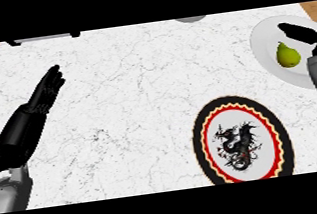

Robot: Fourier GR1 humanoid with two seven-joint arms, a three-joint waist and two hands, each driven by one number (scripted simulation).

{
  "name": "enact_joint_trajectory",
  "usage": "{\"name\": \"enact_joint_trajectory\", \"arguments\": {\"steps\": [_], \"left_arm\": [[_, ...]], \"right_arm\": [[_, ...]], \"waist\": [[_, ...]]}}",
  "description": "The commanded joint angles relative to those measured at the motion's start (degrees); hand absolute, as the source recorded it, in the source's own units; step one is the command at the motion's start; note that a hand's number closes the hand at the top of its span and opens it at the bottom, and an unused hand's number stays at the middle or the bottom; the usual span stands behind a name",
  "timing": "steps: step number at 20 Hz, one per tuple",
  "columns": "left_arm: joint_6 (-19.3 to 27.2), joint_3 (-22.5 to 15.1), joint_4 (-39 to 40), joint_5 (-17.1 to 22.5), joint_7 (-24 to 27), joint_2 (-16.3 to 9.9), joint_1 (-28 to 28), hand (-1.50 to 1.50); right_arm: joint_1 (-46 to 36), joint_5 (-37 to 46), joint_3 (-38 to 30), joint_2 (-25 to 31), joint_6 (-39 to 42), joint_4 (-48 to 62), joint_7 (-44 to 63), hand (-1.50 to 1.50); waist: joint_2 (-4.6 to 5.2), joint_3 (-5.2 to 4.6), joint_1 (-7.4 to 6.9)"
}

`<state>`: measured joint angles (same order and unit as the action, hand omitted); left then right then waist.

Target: Pick the pear from the plate and place it in the plate

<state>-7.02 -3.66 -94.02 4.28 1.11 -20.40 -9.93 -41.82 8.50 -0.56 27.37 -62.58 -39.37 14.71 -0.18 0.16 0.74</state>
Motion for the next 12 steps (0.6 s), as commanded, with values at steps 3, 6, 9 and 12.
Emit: {"name": "enact_joint_trajectory", "arguments": {"steps": [3, 6, 9, 12], "left_arm": [[-0.88, 1.65, 0.57, -0.27, 1.26, -0.38, 1.55, 0.0], [-0.04, -0.75, -2.67, -2.63, -0.15, 2.0, 3.01, 0.0], [-2.77, 1.82, -0.71, 0.22, -1.33, 0.92, 0.36, 0.0], [-1.45, 0.36, -3.93, -2.07, 0.28, 2.81, 4.87, 0.0]], "right_arm": [[15.04, -6.64, -3.02, -1.31, 2.69, -21.84, -6.53, -1.5], [20.08, -4.27, -1.4, 1.64, 3.5, -29.3, -0.89, -1.5], [30.67, -5.41, -2.62, 0.01, 3.17, -37.86, -5.01, -1.5], [37.96, -3.45, -2.23, 0.17, 2.54, -45.57, -2.2, -1.5]], "waist": [[-0.4, -0.19, 1.12], [-0.16, -0.21, 0.04], [-0.06, -0.18, 0.17], [-0.13, -0.19, 0.01]]}}
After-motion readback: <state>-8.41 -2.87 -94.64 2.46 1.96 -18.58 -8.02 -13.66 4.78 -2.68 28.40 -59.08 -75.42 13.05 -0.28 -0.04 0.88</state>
